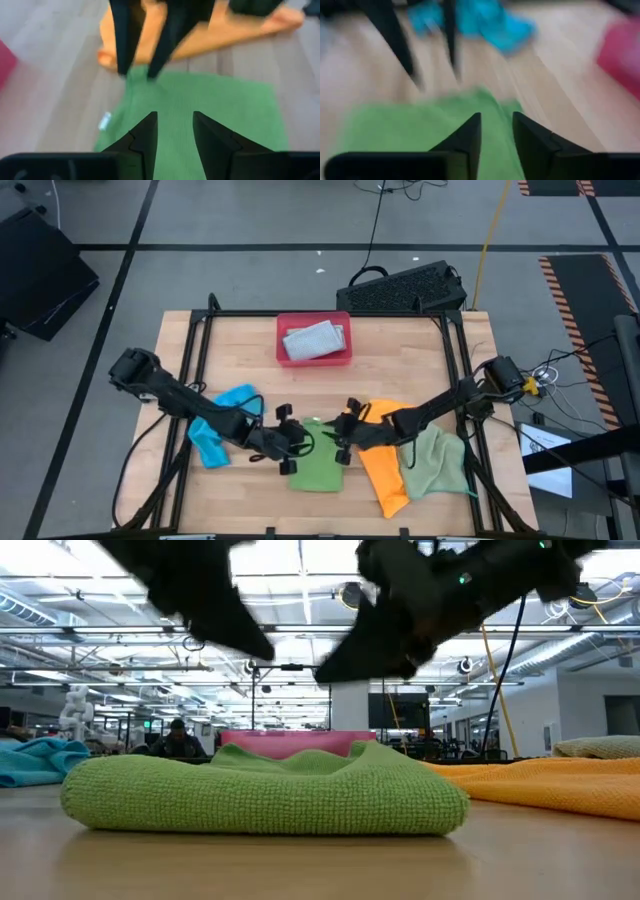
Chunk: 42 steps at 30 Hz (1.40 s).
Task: Fold microfiber towels
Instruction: Fold the green towel
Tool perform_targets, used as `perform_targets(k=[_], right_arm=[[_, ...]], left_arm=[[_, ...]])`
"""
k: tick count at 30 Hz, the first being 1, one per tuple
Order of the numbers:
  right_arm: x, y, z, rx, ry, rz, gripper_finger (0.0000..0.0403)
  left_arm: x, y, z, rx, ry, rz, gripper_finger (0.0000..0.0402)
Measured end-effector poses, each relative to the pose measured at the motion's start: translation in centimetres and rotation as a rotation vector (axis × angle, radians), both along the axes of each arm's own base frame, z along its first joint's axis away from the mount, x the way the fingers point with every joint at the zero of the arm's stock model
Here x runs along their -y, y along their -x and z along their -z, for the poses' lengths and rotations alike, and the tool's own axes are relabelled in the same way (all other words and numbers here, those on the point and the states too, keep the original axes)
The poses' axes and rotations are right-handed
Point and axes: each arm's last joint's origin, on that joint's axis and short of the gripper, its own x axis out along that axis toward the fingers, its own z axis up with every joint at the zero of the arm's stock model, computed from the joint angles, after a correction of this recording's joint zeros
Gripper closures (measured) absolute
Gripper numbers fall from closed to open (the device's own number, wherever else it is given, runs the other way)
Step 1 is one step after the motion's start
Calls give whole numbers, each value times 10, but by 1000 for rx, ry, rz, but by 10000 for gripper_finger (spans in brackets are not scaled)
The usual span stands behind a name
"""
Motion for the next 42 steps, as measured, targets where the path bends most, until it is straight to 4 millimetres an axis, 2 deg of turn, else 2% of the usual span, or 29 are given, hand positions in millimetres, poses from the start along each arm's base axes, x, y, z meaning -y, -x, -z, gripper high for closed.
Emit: perform_targets(k=[3, 7, 14, 20, 26, 31, 35, 38, 42], right_arm=[[3, 10, 10, 174, -43, -68, 346], [9, 20, 28, 224, -34, -87, 392], [25, 12, 54, 166, -17, -76, 391], [27, -1, 76, 136, -54, -134, 395], [26, -6, 98, 65, -49, -123, 402], [25, -7, 96, 76, -71, -118, 401], [19, -7, 74, 137, -68, -142, 385], [9, -4, 54, 182, -71, -175, 357], [-13, 7, 33, 167, -71, -242, 309]], left_arm=[[7, -2, 19, 9, 22, 5, 275], [14, 2, 50, -45, 49, -10, 275], [27, 5, 85, -156, 118, -8, 275], [29, 5, 93, -170, 128, -44, 275], [27, 10, 77, -176, 114, 12, 275], [31, 21, 42, -98, 119, 48, 275], [43, 28, 26, -13, 88, 116, 275], [58, 36, 25, 13, 48, 162, 275], [79, 49, 38, 3, -18, 208, 268]])
